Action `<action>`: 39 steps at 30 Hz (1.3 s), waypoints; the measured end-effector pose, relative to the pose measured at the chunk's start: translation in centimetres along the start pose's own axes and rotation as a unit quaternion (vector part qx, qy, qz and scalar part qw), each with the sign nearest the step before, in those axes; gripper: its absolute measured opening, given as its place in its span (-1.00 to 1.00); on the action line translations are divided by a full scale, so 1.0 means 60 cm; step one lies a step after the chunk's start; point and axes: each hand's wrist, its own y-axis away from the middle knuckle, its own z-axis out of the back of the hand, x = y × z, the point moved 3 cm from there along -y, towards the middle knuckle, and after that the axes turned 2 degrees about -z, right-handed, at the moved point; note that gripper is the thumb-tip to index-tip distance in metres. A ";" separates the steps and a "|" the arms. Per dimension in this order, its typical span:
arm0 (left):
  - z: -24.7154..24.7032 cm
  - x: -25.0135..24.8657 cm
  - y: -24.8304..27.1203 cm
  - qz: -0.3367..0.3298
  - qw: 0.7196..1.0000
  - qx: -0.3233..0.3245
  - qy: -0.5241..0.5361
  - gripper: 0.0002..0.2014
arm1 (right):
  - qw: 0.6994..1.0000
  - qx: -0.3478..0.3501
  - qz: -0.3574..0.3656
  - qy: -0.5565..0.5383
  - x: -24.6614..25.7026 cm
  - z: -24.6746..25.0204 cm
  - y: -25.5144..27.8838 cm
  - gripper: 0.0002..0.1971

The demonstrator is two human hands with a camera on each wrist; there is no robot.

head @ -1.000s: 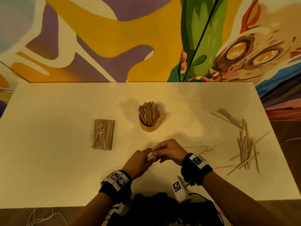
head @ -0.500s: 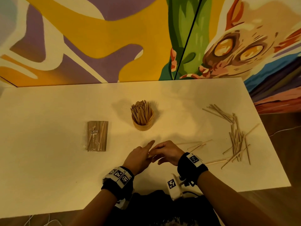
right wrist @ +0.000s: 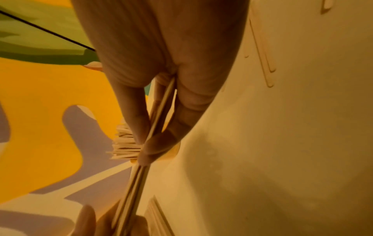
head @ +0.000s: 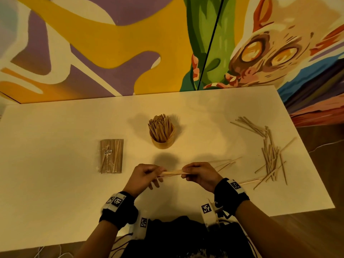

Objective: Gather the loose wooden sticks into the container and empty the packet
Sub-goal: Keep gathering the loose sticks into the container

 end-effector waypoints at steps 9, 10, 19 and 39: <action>-0.044 -0.015 -0.010 0.021 0.996 -0.004 0.081 -0.86 | 0.999 0.021 0.026 -0.007 -0.010 -0.034 0.001 -0.95; -0.039 -0.017 -0.012 0.021 0.997 -0.001 0.079 -0.86 | 0.999 0.021 0.027 -0.007 -0.010 -0.031 0.003 -0.94; 0.068 -0.102 -0.076 -0.044 0.997 -0.066 -0.018 -0.91 | 0.996 -0.061 0.032 -0.058 -0.001 0.066 0.026 -0.78; 0.016 -0.137 -0.236 -0.041 0.836 0.021 -0.547 -0.84 | 0.971 -0.223 -0.050 0.069 -0.076 0.399 0.127 -0.83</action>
